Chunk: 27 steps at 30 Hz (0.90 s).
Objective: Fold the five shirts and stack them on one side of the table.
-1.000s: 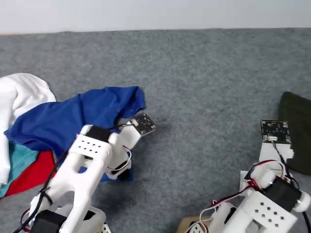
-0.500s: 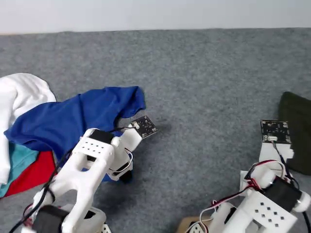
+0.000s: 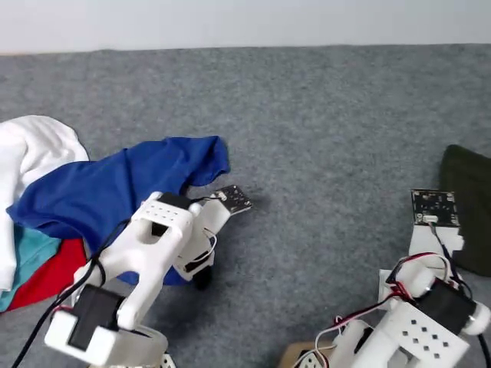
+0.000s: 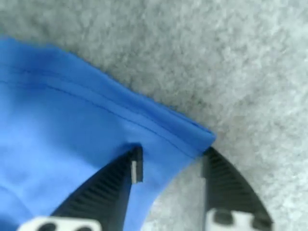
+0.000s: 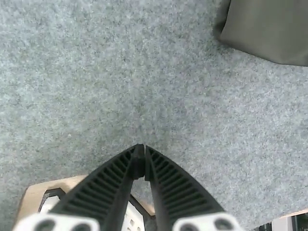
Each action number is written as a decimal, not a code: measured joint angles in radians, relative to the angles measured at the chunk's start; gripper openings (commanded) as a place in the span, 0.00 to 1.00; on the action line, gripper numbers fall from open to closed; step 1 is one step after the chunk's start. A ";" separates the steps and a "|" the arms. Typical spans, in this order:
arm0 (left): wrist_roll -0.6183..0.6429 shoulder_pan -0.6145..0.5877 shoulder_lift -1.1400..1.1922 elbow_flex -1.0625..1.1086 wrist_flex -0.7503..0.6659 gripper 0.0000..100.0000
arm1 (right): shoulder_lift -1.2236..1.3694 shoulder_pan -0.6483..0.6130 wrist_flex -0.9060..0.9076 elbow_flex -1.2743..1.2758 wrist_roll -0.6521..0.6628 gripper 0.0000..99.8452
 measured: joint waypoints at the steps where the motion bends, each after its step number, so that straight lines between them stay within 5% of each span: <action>1: 0.000 0.002 0.014 -0.015 0.000 0.10 | 0.000 0.000 0.000 0.000 0.000 0.01; 6: 0.003 0.005 0.052 -0.072 0.014 0.00 | 0.000 0.000 0.000 0.000 0.000 0.01; 21: 0.008 -0.008 -0.141 -0.365 0.364 0.00 | 0.000 -0.002 0.000 0.000 0.000 0.01; 27: 0.035 -0.186 -0.353 -0.454 0.500 0.00 | 0.000 -0.021 -0.008 0.000 0.000 0.01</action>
